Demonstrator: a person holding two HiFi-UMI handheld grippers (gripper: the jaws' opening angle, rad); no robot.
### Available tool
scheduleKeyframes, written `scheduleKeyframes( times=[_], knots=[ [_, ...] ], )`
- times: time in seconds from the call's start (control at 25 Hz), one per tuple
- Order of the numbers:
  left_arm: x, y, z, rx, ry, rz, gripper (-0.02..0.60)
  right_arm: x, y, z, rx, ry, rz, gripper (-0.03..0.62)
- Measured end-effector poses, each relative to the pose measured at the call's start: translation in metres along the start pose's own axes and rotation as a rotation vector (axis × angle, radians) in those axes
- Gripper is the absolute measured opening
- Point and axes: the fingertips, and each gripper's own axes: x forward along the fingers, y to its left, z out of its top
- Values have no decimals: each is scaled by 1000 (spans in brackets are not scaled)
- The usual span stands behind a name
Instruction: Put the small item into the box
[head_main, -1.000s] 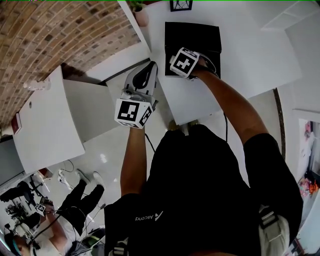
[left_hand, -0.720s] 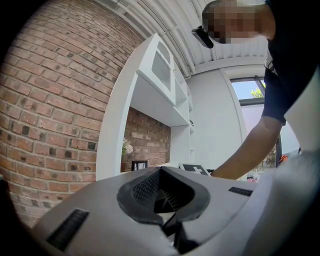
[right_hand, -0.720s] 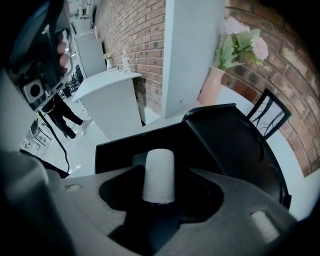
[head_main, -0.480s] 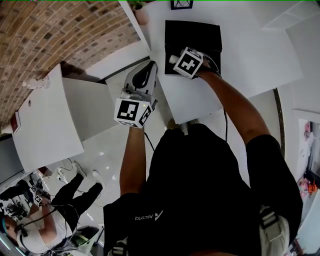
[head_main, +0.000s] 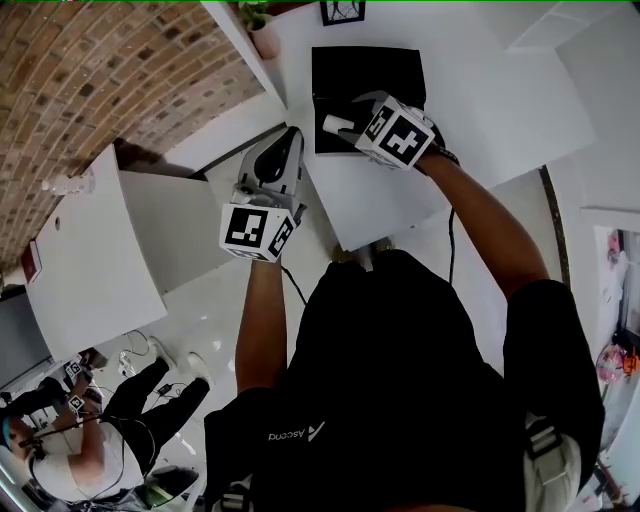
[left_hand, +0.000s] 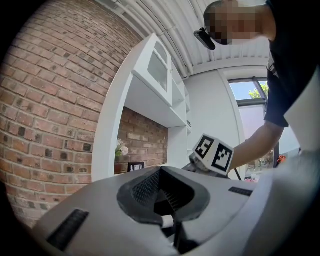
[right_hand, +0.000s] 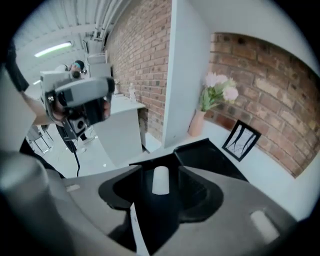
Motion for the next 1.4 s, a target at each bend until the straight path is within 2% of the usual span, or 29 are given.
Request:
scheduleKeyframes(
  times=[0.2,0.36,0.56,0.84,1.0,1.16,1.4],
  knots=[
    [2,-14,22,15,-23,-12,-2,-74,-4,38,21,-253,-40,179],
    [3,-36,55,32,-54,-31,-2,-133,4,60,34,-478,-77,84],
    [3,-66,89,70,-107,-77,-2,-189,18,69,42,-691,-150,8],
    [-8,-113,117,102,-181,-136,-2,-250,48,61,77,-937,-186,2],
    [-15,-136,118,123,-190,-157,-2,-272,60,50,107,-1002,-197,2],
    [-18,-147,115,130,-184,-167,-2,-280,66,41,91,-1002,-218,2],
    [-19,-150,111,120,-175,-155,-2,-279,70,36,104,-1003,-202,0]
  ],
)
